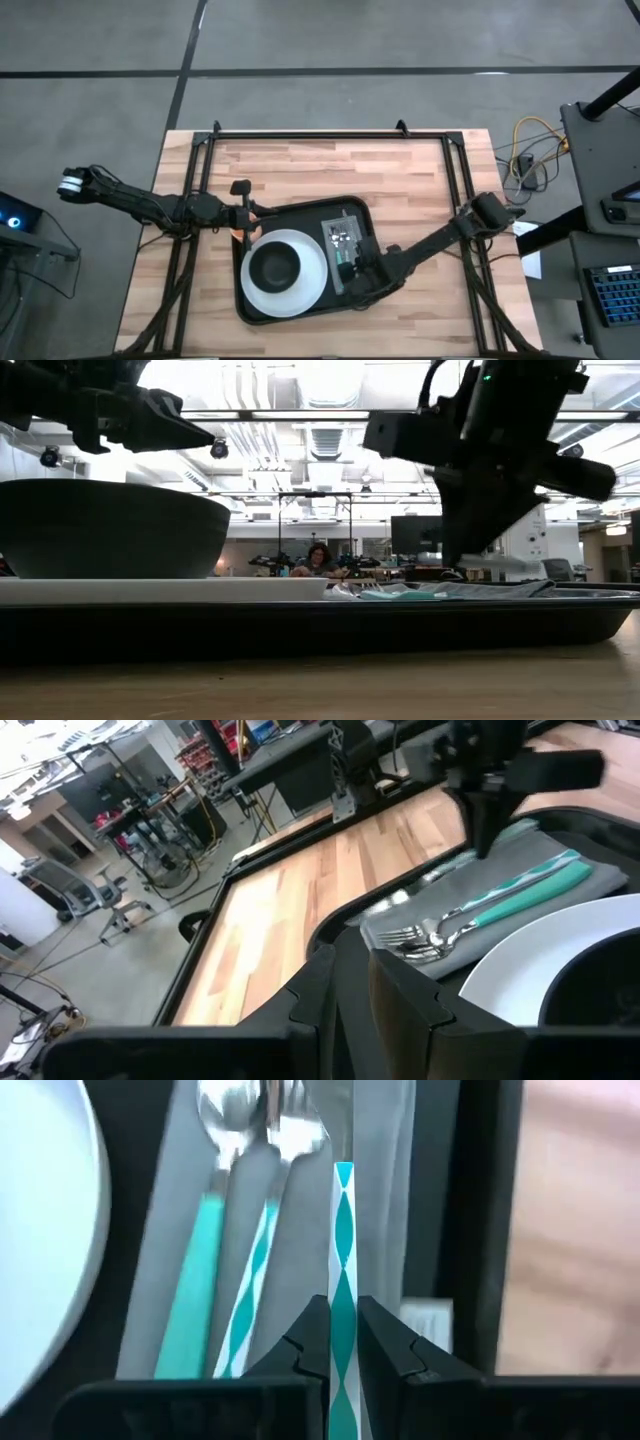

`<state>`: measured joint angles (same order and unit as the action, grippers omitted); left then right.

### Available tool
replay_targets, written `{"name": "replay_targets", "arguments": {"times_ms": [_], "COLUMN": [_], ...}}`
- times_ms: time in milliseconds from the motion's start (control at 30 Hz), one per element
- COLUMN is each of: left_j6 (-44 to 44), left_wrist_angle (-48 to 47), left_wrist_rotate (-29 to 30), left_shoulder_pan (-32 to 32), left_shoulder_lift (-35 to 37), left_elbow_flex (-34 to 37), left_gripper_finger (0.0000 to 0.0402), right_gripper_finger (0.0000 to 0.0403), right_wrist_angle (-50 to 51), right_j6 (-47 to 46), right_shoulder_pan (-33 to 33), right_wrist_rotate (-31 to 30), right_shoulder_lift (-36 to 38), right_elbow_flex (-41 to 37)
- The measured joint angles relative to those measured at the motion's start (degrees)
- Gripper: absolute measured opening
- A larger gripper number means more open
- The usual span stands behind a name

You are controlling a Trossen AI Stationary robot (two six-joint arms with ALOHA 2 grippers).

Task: Set up tray
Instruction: Put the blue and white table knife on the gray napkin to the right side of the blue and white fork

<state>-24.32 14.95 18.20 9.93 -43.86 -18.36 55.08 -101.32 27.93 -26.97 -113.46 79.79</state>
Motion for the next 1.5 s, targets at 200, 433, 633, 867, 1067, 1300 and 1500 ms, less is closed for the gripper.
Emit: {"name": "replay_targets", "arguments": {"times_ms": [200,433,633,867,1067,1300,1500], "left_j6": [0.0,-0.5,-0.6,-0.6,-0.6,-0.6,-0.6], "left_wrist_angle": [0.0,0.3,0.5,0.5,0.5,0.5,0.5], "left_wrist_rotate": [0.0,0.0,0.0,0.0,0.0,-0.1,-0.1], "left_shoulder_pan": [0.0,0.0,0.0,0.0,0.0,0.0,0.0], "left_shoulder_lift": [0.0,0.0,0.0,0.0,0.0,0.0,0.0], "left_elbow_flex": [0.0,0.0,0.0,0.0,0.0,0.0,0.0], "left_gripper_finger": [0.0046,0.0046,0.0046,0.0046,0.0046,0.0046,0.0046], "right_gripper_finger": [0.0018,0.0018,0.0018,0.0018,0.0018,0.0020,0.0021], "right_wrist_angle": [0.0,2.2,4.2,3.6,2.8,2.7,2.7], "right_j6": [-3.8,-5.8,-7.8,-7.6,-6.2,-5.4,-4.8], "right_shoulder_pan": [0.7,1.0,1.4,1.3,0.6,0.6,0.0], "right_wrist_rotate": [4.6,4.5,4.4,4.4,5.5,4.6,3.0], "right_shoulder_lift": [-4.2,-4.4,-4.1,-4.8,-5.9,-6.0,-6.0], "right_elbow_flex": [2.5,3.3,3.1,3.1,3.1,3.2,3.2]}}
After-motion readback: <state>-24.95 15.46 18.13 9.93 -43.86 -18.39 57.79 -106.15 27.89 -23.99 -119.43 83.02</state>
